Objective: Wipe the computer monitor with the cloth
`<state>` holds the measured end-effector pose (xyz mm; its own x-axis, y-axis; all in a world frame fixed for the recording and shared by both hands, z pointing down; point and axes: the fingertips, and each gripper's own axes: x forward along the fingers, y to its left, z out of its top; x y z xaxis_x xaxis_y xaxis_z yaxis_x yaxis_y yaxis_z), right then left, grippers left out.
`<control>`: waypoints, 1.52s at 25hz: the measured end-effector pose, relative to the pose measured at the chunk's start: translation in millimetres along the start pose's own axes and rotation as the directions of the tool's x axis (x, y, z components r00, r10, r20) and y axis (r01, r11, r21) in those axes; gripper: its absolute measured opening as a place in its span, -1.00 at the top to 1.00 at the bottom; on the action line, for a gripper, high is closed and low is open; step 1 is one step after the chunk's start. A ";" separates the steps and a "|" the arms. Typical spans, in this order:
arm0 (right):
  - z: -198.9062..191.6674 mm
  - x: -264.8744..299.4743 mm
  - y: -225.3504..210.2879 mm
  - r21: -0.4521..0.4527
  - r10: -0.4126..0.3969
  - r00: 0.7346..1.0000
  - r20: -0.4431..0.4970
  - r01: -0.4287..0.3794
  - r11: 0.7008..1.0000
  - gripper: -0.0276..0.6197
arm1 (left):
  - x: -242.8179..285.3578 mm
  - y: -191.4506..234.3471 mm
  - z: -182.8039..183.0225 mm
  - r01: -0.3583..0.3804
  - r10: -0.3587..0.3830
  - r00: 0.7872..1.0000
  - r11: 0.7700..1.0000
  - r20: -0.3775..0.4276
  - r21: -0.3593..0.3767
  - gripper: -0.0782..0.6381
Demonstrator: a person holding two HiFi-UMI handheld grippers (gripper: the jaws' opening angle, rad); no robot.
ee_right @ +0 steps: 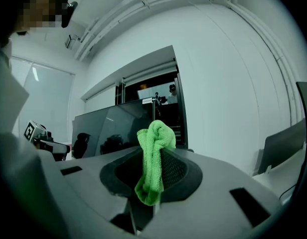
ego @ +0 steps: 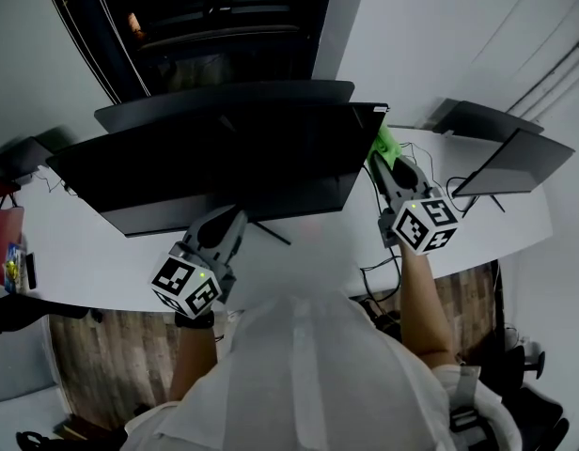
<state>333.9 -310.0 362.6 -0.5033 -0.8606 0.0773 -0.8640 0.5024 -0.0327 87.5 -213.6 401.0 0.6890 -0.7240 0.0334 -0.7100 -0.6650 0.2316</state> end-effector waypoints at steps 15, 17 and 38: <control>-53.2 -1.4 1.7 0.007 -0.004 0.994 -0.110 0.005 1.000 0.69 | 3.1 -1.0 -7.7 0.002 -0.002 1.000 1.000 -0.015 -0.003 0.72; -62.1 -1.4 1.6 0.011 -0.003 0.992 -0.128 0.004 1.000 0.69 | 3.2 -0.5 -9.1 0.001 -0.001 1.000 1.000 -0.014 -0.003 0.72; -133.7 -0.1 -0.1 0.046 0.008 0.958 -0.285 0.005 0.999 0.69 | 1.6 3.1 -25.6 -0.019 0.019 0.999 1.000 -0.041 -0.009 0.72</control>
<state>335.5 -298.9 495.8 -0.4865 -0.7970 0.3580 -0.8661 0.4937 -0.0780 90.1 -212.2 426.7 0.6810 -0.7282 0.0774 -0.7217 -0.6495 0.2395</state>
